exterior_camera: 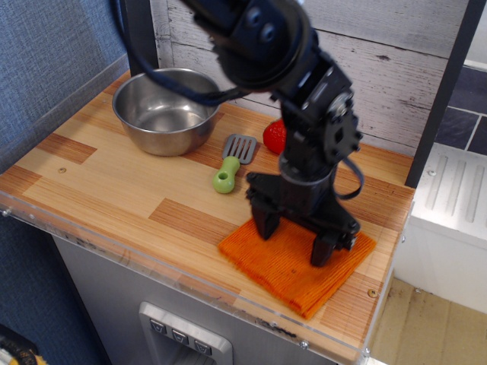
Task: Move the cloth to the bottom right corner of the table.
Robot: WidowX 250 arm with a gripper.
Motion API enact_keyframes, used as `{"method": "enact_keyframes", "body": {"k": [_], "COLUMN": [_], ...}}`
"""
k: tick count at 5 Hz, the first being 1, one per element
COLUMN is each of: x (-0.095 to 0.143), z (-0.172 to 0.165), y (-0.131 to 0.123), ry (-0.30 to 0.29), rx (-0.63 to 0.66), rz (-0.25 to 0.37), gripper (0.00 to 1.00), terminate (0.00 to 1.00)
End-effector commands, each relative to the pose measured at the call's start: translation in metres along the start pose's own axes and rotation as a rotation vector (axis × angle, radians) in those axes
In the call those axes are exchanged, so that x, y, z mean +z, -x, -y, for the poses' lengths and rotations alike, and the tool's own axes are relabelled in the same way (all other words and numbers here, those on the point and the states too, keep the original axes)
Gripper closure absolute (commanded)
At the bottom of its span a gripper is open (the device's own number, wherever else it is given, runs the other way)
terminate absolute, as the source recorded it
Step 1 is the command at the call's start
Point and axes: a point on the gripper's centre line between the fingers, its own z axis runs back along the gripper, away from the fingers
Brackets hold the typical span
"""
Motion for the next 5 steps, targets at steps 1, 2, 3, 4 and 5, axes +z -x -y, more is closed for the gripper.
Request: {"method": "enact_keyframes", "body": {"k": [1, 2, 3, 4, 5], "x": [0.001, 0.010, 0.024, 0.038, 0.050], "z": [-0.004, -0.004, -0.007, -0.009, -0.009], "y": [0.028, 0.023, 0.013, 0.005, -0.002], "ry": [-0.019, -0.015, -0.012, -0.015, -0.009], "rx": [-0.003, -0.002, 0.007, 0.025, 0.042], "rz": [-0.029, -0.003, 0.037, 0.072, 0.101], "gripper": [0.00, 0.00, 0.00, 0.00, 0.00], "terminate": [0.00, 0.00, 0.00, 0.00, 0.00]}}
